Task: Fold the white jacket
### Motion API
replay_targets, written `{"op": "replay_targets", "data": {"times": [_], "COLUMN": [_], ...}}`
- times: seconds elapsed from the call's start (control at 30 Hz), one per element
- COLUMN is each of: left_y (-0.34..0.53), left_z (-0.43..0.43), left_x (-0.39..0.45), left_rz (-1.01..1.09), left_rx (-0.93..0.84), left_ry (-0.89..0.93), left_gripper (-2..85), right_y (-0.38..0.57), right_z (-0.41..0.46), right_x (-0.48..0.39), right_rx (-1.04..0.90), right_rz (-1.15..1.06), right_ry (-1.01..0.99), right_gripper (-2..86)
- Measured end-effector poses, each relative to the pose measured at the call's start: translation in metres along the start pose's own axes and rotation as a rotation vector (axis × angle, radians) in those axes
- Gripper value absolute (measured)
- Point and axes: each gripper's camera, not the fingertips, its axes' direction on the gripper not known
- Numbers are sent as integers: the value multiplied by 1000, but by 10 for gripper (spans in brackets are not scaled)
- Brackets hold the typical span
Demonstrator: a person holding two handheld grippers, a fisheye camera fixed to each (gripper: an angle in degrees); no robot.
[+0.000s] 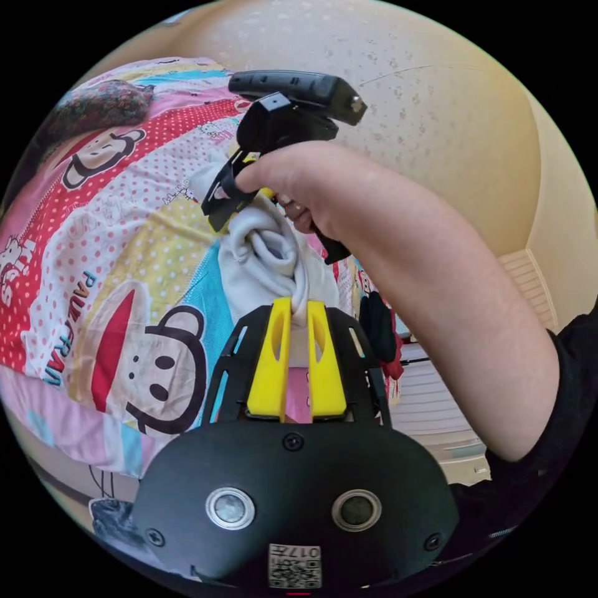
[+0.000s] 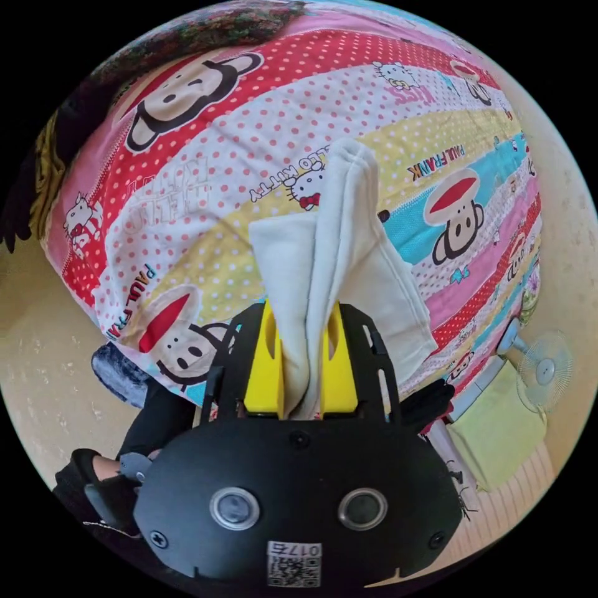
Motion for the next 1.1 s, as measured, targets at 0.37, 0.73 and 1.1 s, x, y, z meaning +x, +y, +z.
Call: {"op": "replay_targets", "data": {"times": [0.37,0.73,1.1], "left_y": [24,88,50], "left_z": [96,240,142], "left_x": [221,293,339], "left_rz": [344,297,509], "left_rx": [-73,-338,95], "left_ry": [-110,-86,-466], "left_gripper": [52,7,15], "right_y": [304,417,545], "right_z": [65,265,149], "right_x": [273,375,334], "right_rx": [621,733,908], "right_rz": [137,284,378], "right_ry": [-799,-1311,-1004], "right_gripper": [96,117,88]}}
